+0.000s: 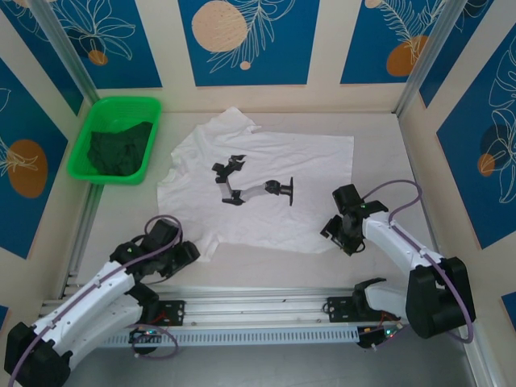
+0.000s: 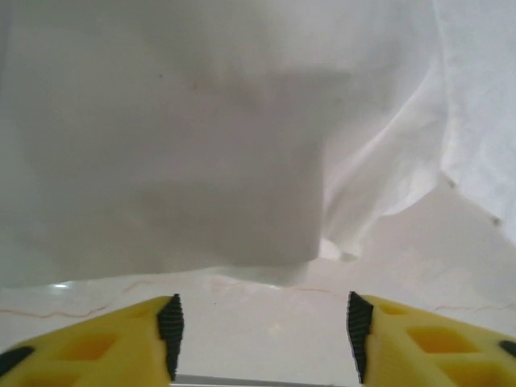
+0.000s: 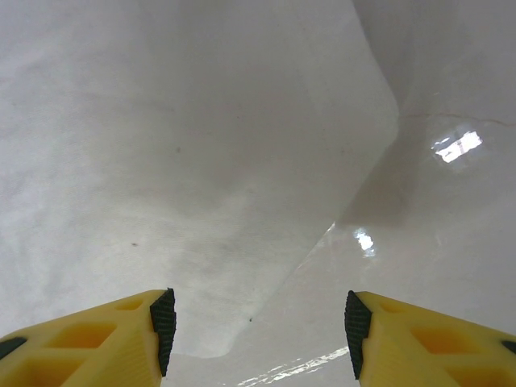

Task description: Fold and stack the t-shirts

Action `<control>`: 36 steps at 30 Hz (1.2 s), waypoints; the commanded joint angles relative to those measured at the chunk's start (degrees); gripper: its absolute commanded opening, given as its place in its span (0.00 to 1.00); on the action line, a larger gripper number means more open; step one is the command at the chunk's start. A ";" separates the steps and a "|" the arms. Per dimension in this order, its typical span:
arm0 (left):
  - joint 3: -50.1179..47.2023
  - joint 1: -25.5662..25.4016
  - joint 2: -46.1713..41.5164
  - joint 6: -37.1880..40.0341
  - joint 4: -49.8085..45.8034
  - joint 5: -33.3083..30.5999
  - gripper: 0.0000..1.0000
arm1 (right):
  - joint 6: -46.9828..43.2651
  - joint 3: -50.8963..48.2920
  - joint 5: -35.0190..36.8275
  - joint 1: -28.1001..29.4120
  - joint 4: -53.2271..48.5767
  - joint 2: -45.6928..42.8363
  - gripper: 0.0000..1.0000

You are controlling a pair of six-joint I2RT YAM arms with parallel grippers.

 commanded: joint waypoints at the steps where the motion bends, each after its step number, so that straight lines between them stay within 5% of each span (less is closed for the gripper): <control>1: 5.62 0.00 -0.09 0.77 -10.00 -8.07 0.66 | 0.39 1.66 0.78 0.36 -0.67 1.02 0.60; 6: 6.89 4.94 -0.96 1.99 -15.01 -14.58 0.60 | -0.89 2.31 0.18 0.39 -0.81 2.09 0.60; 11: 0.26 11.88 -1.58 1.53 -8.65 -9.27 0.42 | -2.34 2.16 0.18 0.30 -0.79 2.03 0.59; 17: -4.79 16.69 0.34 1.41 -4.09 -6.66 0.39 | -2.35 0.95 0.86 -0.99 -0.91 0.74 0.60; 36: -11.28 18.01 4.97 1.72 13.18 5.78 0.29 | 0.49 -2.93 3.35 -5.04 -1.78 0.22 0.59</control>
